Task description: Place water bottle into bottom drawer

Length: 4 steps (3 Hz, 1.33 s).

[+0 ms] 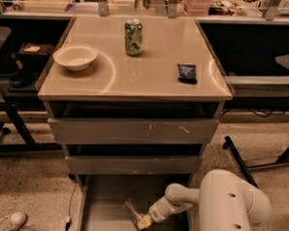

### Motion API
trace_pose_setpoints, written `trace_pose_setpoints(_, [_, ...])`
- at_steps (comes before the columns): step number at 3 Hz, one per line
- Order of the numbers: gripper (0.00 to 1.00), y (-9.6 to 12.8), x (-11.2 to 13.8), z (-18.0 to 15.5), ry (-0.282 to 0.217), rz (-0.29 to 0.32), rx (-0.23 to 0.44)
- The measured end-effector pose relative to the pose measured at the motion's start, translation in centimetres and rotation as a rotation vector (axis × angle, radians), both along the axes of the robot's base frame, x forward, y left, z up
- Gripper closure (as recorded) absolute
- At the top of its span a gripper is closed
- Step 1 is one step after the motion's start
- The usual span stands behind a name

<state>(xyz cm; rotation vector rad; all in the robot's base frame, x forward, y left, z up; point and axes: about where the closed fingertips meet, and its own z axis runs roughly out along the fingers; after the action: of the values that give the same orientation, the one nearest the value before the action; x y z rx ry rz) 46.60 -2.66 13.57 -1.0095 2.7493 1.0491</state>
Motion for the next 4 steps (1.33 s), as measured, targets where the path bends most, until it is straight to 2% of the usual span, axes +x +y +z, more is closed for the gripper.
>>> trace_pose_setpoints(1, [0.13, 0.00, 0.00, 0.00, 0.000, 0.000, 0.000])
trace_pose_setpoints(2, [0.00, 0.01, -0.02, -0.01, 0.000, 0.000, 0.000])
trace_pose_setpoints(4, [0.00, 0.11, -0.12, 0.65, -0.010, -0.004, -0.004])
